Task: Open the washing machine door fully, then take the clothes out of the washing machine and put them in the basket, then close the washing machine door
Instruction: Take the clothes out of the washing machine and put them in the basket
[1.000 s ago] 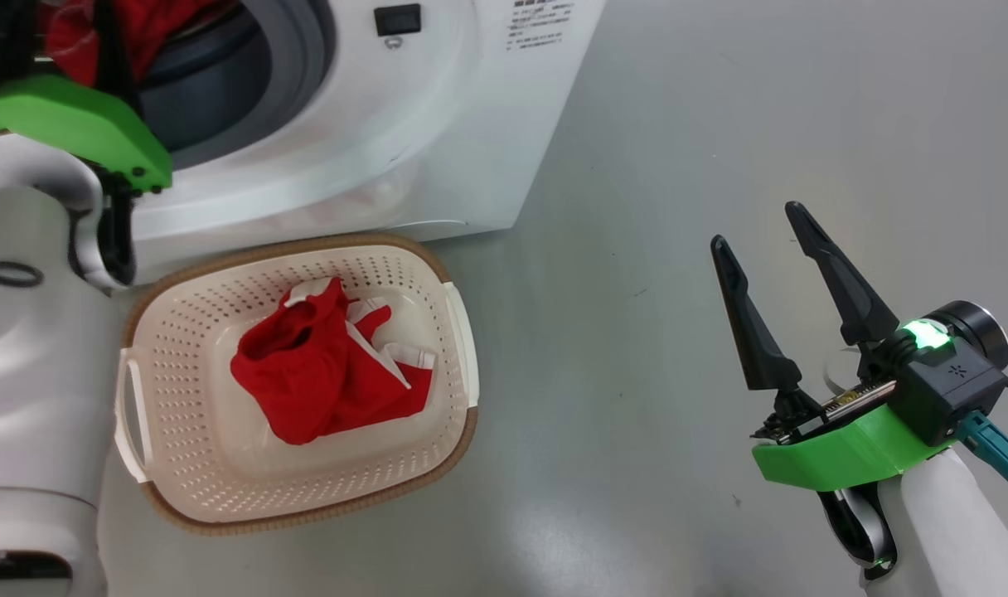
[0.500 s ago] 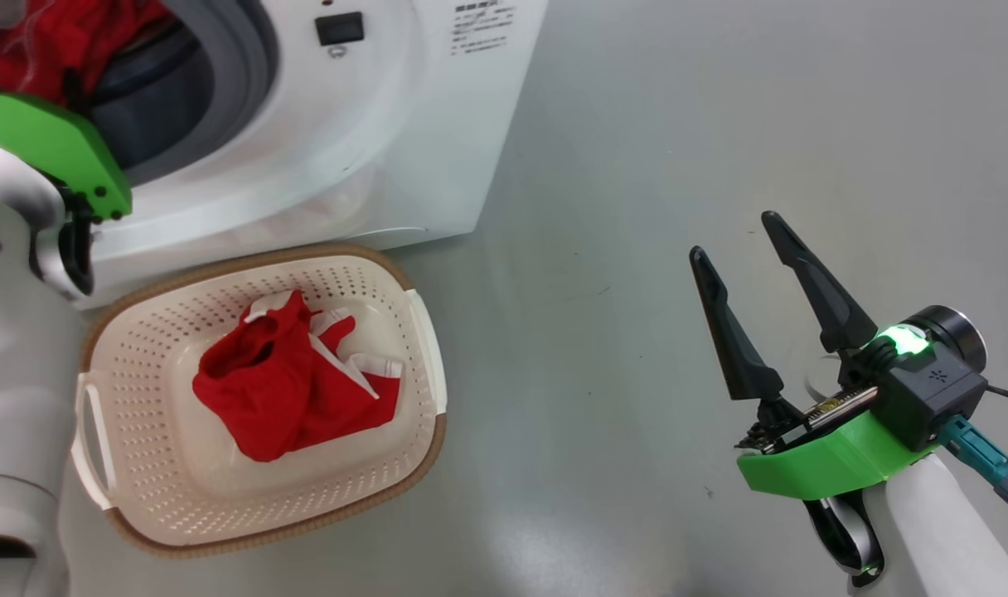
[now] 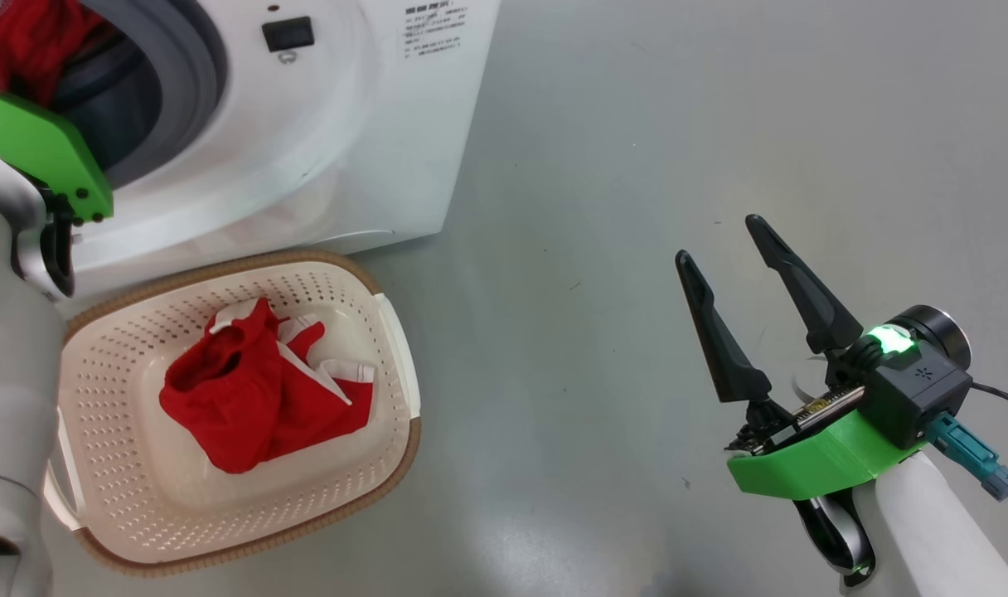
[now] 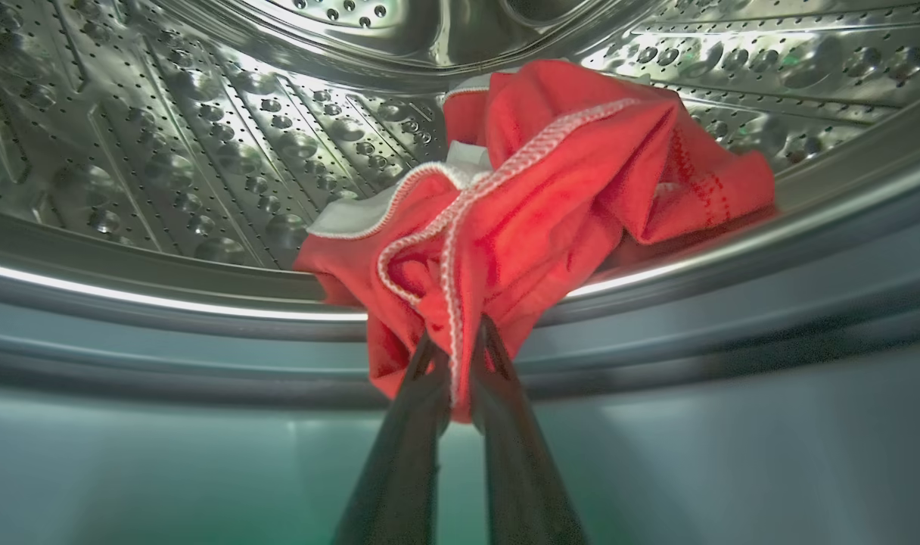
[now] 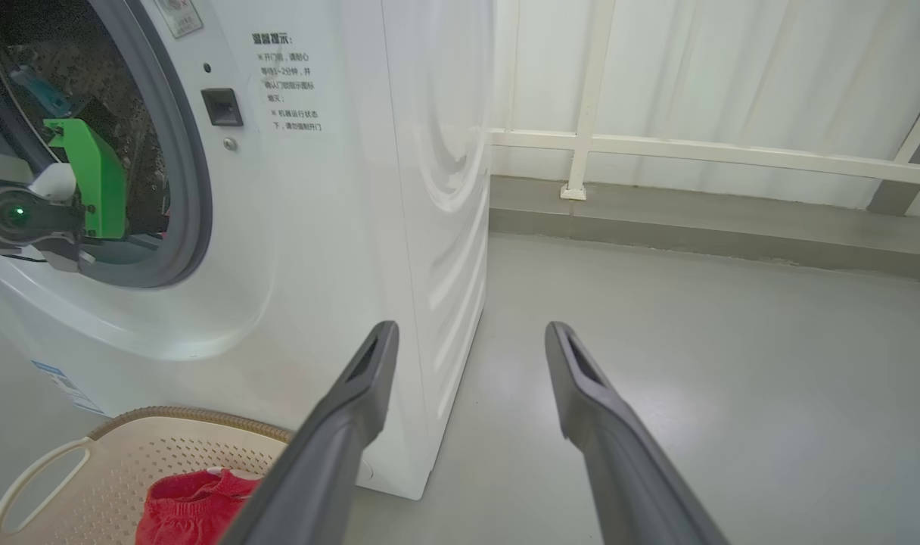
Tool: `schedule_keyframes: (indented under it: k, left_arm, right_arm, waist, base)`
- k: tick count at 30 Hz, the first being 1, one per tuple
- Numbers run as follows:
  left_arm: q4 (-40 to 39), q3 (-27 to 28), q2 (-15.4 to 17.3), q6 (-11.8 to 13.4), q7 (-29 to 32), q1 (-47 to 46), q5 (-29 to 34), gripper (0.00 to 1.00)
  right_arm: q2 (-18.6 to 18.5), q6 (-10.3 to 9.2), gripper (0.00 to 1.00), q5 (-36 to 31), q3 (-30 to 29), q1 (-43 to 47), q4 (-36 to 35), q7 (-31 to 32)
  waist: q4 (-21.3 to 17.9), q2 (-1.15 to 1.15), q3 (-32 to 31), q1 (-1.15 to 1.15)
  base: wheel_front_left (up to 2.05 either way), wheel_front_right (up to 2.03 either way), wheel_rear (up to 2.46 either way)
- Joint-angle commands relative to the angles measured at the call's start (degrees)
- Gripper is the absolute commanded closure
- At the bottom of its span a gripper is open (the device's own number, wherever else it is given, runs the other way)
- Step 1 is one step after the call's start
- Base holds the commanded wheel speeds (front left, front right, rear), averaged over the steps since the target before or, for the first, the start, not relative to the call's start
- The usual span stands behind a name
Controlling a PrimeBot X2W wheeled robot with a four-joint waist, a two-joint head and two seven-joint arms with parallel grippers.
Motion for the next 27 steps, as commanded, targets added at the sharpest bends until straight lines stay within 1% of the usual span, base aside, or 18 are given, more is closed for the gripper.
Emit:
schedule_keyframes:
  k: [1,8,10,15,19,21,22,23,27]
  left_arm:
    - [-0.84,0.39,2.96,-0.23,-0.80,-1.21,0.59,1.00]
    - [-1.39,0.47,2.56,-1.30,-5.99,-0.83,-0.23,1.00]
    - [-1.69,0.24,2.23,-1.16,-7.92,-0.36,-0.16,1.00]
    - [-3.75,0.20,1.22,-1.89,-11.73,0.97,-0.56,1.00]
    - [-8.07,0.81,0.21,-2.81,-13.10,3.63,-1.15,1.00]
    - [-11.73,1.51,0.17,-3.21,-13.22,5.59,-1.31,1.00]
    - [-13.93,1.89,0.13,-3.18,-13.23,6.90,-1.20,1.00]
    - [-13.93,1.89,0.13,-3.18,-13.23,6.90,-1.20,1.00]
    - [-24.05,4.80,-0.60,-2.26,-13.26,12.78,-1.09,1.00]
  right_arm:
    - [-0.31,0.20,0.00,0.58,1.05,-0.08,-1.08,-0.36]
    - [-0.15,0.20,0.00,0.64,0.24,-0.10,-1.03,-0.36]
    - [-0.11,0.20,0.00,0.69,0.12,-0.10,-1.02,-0.36]
    - [-0.18,0.20,0.00,0.56,-0.31,0.24,-1.18,-0.36]
    - [-0.33,0.20,0.00,0.44,-0.96,0.81,-1.31,-0.36]
    - [-0.26,0.20,0.00,0.36,-1.26,1.03,-1.39,-0.36]
    - [-0.22,0.20,0.00,0.32,-1.44,1.15,-1.35,-0.36]
    - [-0.22,0.20,0.00,0.32,-1.44,1.15,-1.35,-0.36]
    - [-0.15,0.20,0.00,0.16,-2.22,1.61,-1.41,-0.36]
  waist:
    - [0.07,0.00,-0.03,0.00]
    - [1.29,0.00,-0.29,0.00]
    - [1.84,0.00,-0.54,0.00]
    - [3.50,0.00,-1.27,0.00]
    - [5.00,0.00,-2.29,0.00]
    - [5.59,0.00,-2.91,0.00]
    - [5.88,0.00,-3.28,0.00]
    - [5.88,0.00,-3.28,0.00]
    - [6.91,0.00,-4.79,0.00]
  base:
    - [0.00,0.00,0.00]
    - [0.00,0.00,0.00]
    - [0.00,0.00,0.00]
    - [0.00,0.00,0.00]
    - [0.00,0.00,0.00]
    - [0.00,0.00,0.00]
    - [0.00,0.00,0.00]
    - [0.00,0.00,0.00]
    - [0.00,0.00,0.00]
